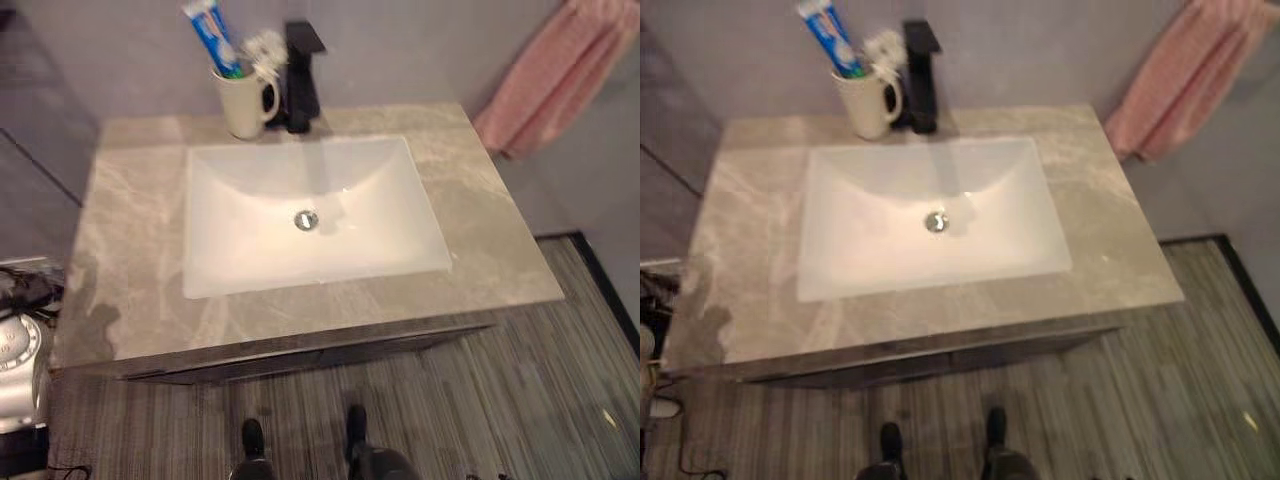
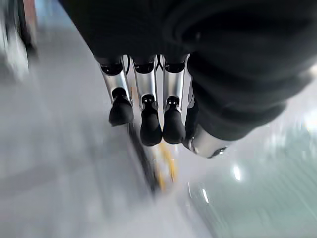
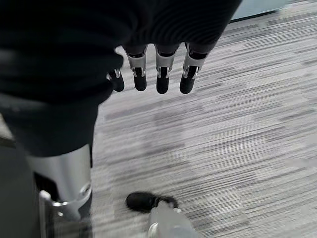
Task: Put brush and paste in cup on sink, flatten towel.
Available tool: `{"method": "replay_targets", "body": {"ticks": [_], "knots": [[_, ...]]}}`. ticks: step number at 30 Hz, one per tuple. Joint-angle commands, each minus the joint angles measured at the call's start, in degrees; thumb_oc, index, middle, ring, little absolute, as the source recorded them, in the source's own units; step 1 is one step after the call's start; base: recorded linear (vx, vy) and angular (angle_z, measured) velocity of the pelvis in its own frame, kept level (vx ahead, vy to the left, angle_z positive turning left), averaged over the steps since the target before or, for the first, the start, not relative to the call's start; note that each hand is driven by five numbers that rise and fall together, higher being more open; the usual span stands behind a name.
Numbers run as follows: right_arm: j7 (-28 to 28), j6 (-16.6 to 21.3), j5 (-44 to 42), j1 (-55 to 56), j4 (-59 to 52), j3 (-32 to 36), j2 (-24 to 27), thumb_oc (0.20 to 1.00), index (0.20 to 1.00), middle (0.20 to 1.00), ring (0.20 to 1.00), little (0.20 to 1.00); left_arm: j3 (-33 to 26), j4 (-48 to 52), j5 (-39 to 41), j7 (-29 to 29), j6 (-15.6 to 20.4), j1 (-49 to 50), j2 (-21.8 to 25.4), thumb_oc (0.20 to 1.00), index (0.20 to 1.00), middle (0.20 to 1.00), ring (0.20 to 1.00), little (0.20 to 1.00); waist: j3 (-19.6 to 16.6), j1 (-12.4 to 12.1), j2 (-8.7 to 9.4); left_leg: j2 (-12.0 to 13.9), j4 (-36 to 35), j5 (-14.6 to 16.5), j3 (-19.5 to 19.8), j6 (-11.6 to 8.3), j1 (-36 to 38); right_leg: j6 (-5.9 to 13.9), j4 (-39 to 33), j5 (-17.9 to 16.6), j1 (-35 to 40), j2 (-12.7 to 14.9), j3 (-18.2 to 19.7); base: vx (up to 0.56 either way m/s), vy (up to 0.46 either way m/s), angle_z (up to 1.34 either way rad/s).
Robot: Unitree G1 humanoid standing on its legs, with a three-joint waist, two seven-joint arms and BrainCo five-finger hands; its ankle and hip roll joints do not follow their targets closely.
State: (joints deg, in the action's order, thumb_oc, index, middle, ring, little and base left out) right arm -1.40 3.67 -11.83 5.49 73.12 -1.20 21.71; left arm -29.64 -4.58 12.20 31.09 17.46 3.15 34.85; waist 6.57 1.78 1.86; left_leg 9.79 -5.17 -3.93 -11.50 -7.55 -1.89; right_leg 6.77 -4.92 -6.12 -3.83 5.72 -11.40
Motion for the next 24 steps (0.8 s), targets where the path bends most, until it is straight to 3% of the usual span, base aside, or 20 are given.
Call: {"method": "replay_targets", "body": {"ticks": [1,4,5,6,7,9,10,11,12,13,14,16,18,20,22,24], "knots": [[1.91,-0.06,-0.03,1.29,3.95,1.66,-0.64,1.000,1.000,1.000,1.000,1.000,-2.94,-5.79,-4.68,4.03,2.29,2.91,0.46,0.200,0.200,0.200,0.200,0.200,-1.91,0.55,1.90,3.29,0.81,-1.36,1.44,-1.18,-0.28,2.11,5.67,6.39,1.76,4.16,0.70,0.03,-0.057,0.05],[2.67,0.50,-0.25,2.21,4.63,2.16,-0.81,1.000,1.000,1.000,1.000,1.000,-3.22,-18.92,-8.84,8.85,-1.03,5.66,1.35,0.200,0.200,0.200,0.200,0.200,-2.27,0.44,1.58,3.62,0.71,-1.49,1.10,-1.27,1.45,1.52,7.06,7.65,3.12,3.72,0.42,0.01,-0.073,0.01],[2.67,0.51,-0.26,2.20,4.63,2.22,-0.85,1.000,1.000,1.000,1.000,1.000,-3.05,-19.26,-8.79,8.94,-0.84,5.45,1.52,0.200,0.200,0.200,0.200,0.200,-2.26,0.39,1.59,3.62,0.60,-1.79,1.12,-1.22,1.33,1.47,7.01,7.42,2.98,3.70,0.41,-0.01,-0.113,0.04],[3.72,1.02,-0.52,2.26,4.93,2.14,-0.75,1.000,1.000,1.000,1.000,1.000,1.89,-33.67,-5.03,6.78,-2.77,4.51,0.21,0.200,0.200,0.200,0.200,0.200,-2.37,0.72,1.33,3.85,0.85,-2.18,1.14,-1.27,1.88,1.08,8.37,8.55,3.41,3.05,0.42,-0.04,-0.109,0.05],[4.44,1.00,-0.27,2.27,5.42,2.38,-0.69,1.000,1.000,1.000,1.000,1.000,3.70,-39.77,-1.61,5.02,-2.75,3.87,-1.18,0.200,0.200,0.200,0.200,0.200,-2.45,0.82,1.07,4.03,0.81,-2.72,1.26,-1.24,1.79,0.79,8.50,8.60,3.35,2.70,0.33,-0.03,-0.138,0.01],[5.72,0.90,0.72,2.22,5.74,2.40,-0.60,1.000,1.000,1.000,1.000,1.000,3.99,-48.95,10.34,1.79,-0.44,2.39,-6.18,0.200,0.200,0.200,0.200,0.200,-2.73,1.32,0.89,4.04,1.08,-3.07,1.25,-1.35,1.96,0.41,8.05,8.72,3.92,2.31,0.34,-0.02,-0.062,-0.01],[5.72,0.89,0.72,2.18,5.74,2.42,-0.59,1.000,1.000,1.000,1.000,1.000,4.03,-49.13,10.48,1.66,-0.33,2.30,-6.12,0.200,0.200,0.200,0.200,0.200,-2.80,1.34,0.85,4.06,1.03,-3.26,1.29,-1.31,1.76,0.38,7.91,8.50,3.79,2.27,0.31,0.02,-0.063,0.02],[6.33,0.55,0.82,2.29,5.92,3.04,-0.32,1.000,1.000,1.000,1.000,1.000,4.73,-59.61,18.65,-2.73,-2.46,2.02,-10.58,0.583,0.583,0.583,0.583,0.583,-3.52,2.15,0.66,4.01,1.17,-3.03,0.85,-1.24,2.44,0.26,6.92,8.24,4.46,1.88,0.60,0.02,-0.042,0.01],[6.32,0.55,0.82,2.27,5.91,3.08,-0.31,1.000,1.000,1.000,1.000,1.000,4.78,-59.78,18.76,-2.86,-2.38,1.92,-10.51,0.583,0.583,0.583,0.583,0.583,-3.60,2.13,0.62,4.03,1.13,-3.19,0.86,-1.22,2.25,0.24,6.79,8.03,4.31,1.84,0.59,0.04,-0.061,-0.04],[6.54,0.51,1.03,2.21,6.08,3.01,-0.46,1.000,1.000,1.000,1.000,1.000,5.50,-63.81,21.13,-5.01,-3.66,1.47,-12.26,1.000,1.000,1.000,1.000,1.000,-4.12,2.59,0.47,4.12,1.21,-3.25,0.65,-1.26,2.28,0.11,6.15,7.76,4.50,1.66,0.72,0.05,-0.053,-0.04],[6.37,0.01,1.89,1.98,5.94,2.02,-0.56,1.000,1.000,1.000,1.000,1.000,7.53,-72.08,20.90,-9.65,-8.54,2.10,-15.28,1.000,1.000,1.000,1.000,1.000,-4.64,3.45,0.34,4.28,1.32,-3.11,0.10,-1.27,2.94,-0.13,4.56,7.40,5.23,1.16,1.50,0.06,-0.063,-0.03],[6.00,-0.22,2.48,1.80,5.99,1.47,-0.64,1.000,1.000,1.000,1.000,1.000,8.40,-74.53,21.05,-12.16,-10.35,1.98,-16.62,1.000,1.000,1.000,1.000,1.000,-5.11,3.76,0.19,4.34,1.37,-3.21,-0.03,-1.28,2.74,-0.22,3.68,6.98,5.14,0.95,1.69,0.03,-0.034,-0.06],[4.89,-1.02,4.22,0.84,6.35,0.12,-0.02,1.000,1.000,1.000,1.000,1.000,13.80,-79.97,13.71,-20.74,-15.72,2.40,-20.02,1.000,1.000,1.000,1.000,1.000,-5.63,4.46,-0.22,4.43,1.41,-3.09,-0.33,-1.14,2.97,-0.34,2.29,6.34,5.10,0.48,2.73,0.01,-0.022,-0.20],[3.79,-1.94,6.52,-0.24,6.92,-1.38,0.71,1.000,1.000,1.000,1.000,1.000,20.36,-80.37,5.54,-26.72,-17.24,2.20,-22.73,1.000,1.000,1.000,1.000,1.000,-6.04,4.74,-0.37,4.00,1.79,-2.41,0.85,-0.68,3.00,-0.54,1.81,5.81,4.77,0.21,4.09,0.01,-0.024,-0.21],[3.34,-2.04,8.10,-1.21,7.65,-3.20,0.84,1.000,1.000,1.000,1.000,1.000,28.14,-77.34,-0.87,-27.18,-15.65,0.09,-24.73,1.000,1.000,1.000,1.000,1.000,-6.25,4.63,0.14,1.46,2.43,0.00,7.47,0.46,2.37,-0.88,1.20,5.28,4.74,0.03,5.91,0.01,-0.029,-0.34],[3.30,-2.04,8.36,-1.34,7.71,-3.60,0.66,1.000,1.000,1.000,1.000,1.000,30.01,-76.69,-2.17,-27.03,-15.62,-0.53,-24.93,1.000,1.000,1.000,1.000,1.000,-6.50,4.79,0.28,0.75,2.75,0.65,9.10,0.83,1.82,-0.92,1.14,5.07,4.46,0.02,6.26,0.00,-0.009,-0.37]]}}
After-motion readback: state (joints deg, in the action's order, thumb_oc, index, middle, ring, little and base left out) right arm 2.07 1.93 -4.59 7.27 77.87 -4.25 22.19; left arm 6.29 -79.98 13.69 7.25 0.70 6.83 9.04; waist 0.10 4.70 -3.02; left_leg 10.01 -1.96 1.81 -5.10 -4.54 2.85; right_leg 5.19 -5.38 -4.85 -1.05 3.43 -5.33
